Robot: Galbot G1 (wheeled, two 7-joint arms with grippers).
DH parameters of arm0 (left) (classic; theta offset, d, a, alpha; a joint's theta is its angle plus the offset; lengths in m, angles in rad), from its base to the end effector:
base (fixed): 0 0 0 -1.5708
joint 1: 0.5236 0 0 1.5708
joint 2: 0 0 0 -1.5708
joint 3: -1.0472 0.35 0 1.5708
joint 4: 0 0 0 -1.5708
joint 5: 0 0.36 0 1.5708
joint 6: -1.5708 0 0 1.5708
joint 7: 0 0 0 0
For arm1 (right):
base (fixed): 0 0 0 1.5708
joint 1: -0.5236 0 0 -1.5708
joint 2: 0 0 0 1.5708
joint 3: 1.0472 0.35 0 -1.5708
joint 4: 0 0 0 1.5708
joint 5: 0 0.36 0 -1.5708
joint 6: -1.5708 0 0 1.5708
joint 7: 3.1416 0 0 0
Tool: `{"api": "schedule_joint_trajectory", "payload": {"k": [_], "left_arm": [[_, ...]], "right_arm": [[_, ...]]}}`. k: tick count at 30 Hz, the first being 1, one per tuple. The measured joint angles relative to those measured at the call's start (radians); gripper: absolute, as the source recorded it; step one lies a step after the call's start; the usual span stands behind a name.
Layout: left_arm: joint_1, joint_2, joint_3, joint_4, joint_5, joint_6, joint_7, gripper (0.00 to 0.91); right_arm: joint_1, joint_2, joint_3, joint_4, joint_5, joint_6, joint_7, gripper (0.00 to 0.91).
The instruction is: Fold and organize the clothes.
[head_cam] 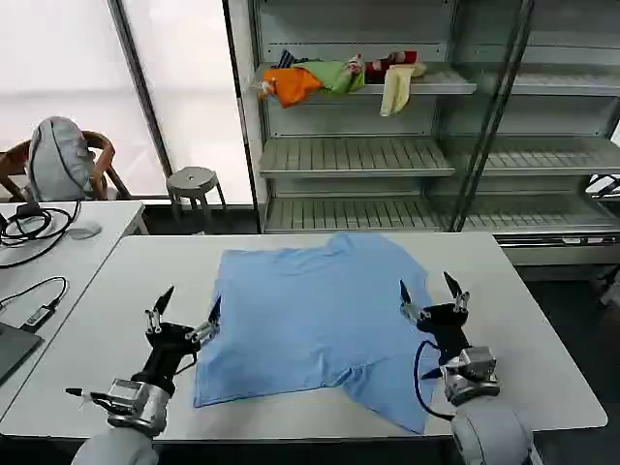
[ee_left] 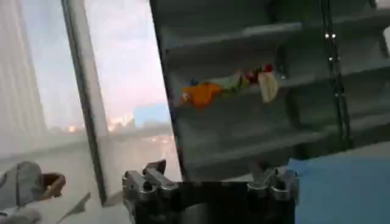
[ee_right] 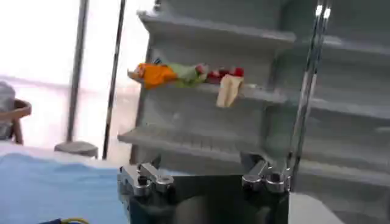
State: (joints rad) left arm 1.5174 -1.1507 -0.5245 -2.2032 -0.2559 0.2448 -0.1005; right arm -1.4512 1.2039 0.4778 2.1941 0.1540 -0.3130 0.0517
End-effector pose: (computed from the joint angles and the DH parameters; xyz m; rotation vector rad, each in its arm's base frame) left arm 0.2022 0.0562 -0.2432 -0.1853 -3.0224 -0.2091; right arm 0.2153 -0.0377 -0.2392 0.2382 -3.0039 0.2758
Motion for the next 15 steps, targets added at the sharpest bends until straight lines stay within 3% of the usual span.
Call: {"api": "schedule_joint_trajectory", "payload": {"k": [15], "left_arm": [[0.172, 0.023, -0.032, -0.094, -0.107, 0.231, -0.042, 0.907]], "right_arm": [[-0.277, -0.063, 0.045, 0.125, 0.036, -0.048, -0.048, 0.907]]}}
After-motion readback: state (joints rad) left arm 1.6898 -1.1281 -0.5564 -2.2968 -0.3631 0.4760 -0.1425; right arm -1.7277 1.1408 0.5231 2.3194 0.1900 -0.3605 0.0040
